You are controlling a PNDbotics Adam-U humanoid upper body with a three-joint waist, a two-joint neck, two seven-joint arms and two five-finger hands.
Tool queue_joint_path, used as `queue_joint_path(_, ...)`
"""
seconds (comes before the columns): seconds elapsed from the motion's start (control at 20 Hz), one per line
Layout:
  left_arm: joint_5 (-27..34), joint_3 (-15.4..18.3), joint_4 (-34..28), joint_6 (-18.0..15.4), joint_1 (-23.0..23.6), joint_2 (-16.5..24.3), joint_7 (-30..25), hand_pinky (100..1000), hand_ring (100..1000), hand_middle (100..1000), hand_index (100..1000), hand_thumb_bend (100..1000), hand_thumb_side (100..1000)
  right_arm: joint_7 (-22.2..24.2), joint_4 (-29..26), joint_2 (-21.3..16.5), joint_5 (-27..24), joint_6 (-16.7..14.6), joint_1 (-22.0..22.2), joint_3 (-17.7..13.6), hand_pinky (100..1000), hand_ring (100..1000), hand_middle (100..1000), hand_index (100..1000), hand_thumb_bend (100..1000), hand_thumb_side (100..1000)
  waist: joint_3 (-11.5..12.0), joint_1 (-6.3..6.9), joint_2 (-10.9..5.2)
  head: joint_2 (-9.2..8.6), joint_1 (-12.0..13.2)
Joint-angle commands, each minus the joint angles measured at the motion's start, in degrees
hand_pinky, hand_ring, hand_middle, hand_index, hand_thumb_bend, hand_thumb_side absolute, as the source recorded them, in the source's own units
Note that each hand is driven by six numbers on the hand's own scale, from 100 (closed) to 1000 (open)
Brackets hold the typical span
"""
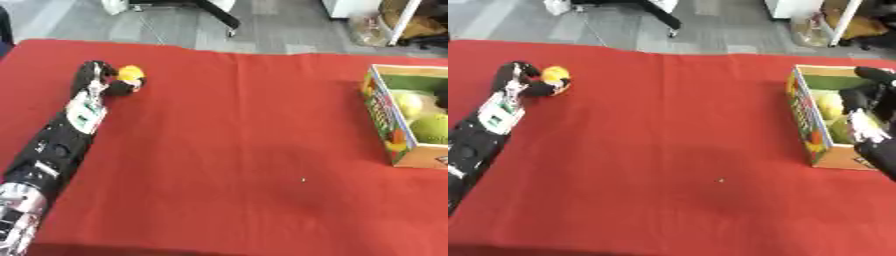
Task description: Pick up the objects with one hand, pass them to the other hand, and then place them into the box on the other side of the table.
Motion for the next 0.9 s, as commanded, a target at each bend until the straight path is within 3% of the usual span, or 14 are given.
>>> queue_joint_path(0.05,-1.8,0.5,0.0,-0.2,-1.3,0.5,0.0,669,619,568,556,496,254,0.2,-1.3,-0.4,-0.3,0.0,-0.5,-0.1,687,716,540,812,100,409,-0.2,-0.72,0.23,-0.37,0.3)
queue_joint_path(0.1,-2.2,0.6,0.0,-0.3,-1.3,0.5,0.2,652,589,534,521,408,170,0.2,-1.2,-0.4,-0.3,0.0,-0.5,-0.1,687,716,539,811,100,410,-0.2,-0.71,0.27,-0.29,0.3)
queue_joint_path(0.15,-2.5,0.6,-0.1,-0.4,-1.2,0.4,0.6,650,586,530,516,398,161,0.3,-1.2,-0.4,-0.3,0.0,-0.5,-0.1,687,716,539,811,100,411,-0.2,-0.69,0.29,-0.20,0.4)
queue_joint_path(0.2,-2.5,0.7,-0.3,-0.5,-1.1,0.5,1.1,630,552,495,476,298,100,0.3,-1.2,-0.4,-0.3,0.0,-0.5,-0.1,687,716,539,811,100,412,-0.2,-0.63,0.28,-0.15,0.4)
queue_joint_path(0.3,-1.8,1.0,-0.9,-0.9,-0.7,0.7,2.9,605,518,458,430,217,100,0.2,-1.2,-0.4,-0.3,0.0,-0.5,-0.2,686,715,539,810,100,412,-0.1,-0.51,0.26,-0.19,0.4)
queue_joint_path(0.6,4.8,0.1,-6.3,-4.7,1.1,3.0,5.5,594,496,424,389,144,100,0.2,-0.9,-0.8,-0.4,0.2,-0.2,-0.1,685,713,536,808,100,411,0.4,0.07,-0.11,0.63,0.0)
queue_joint_path(0.9,12.1,-6.1,-23.7,-11.3,4.9,11.5,-3.9,606,501,432,400,159,100,1.0,-0.1,-1.0,-3.4,0.9,-0.3,1.6,672,699,519,794,100,428,1.1,0.97,-0.53,1.40,-0.6)
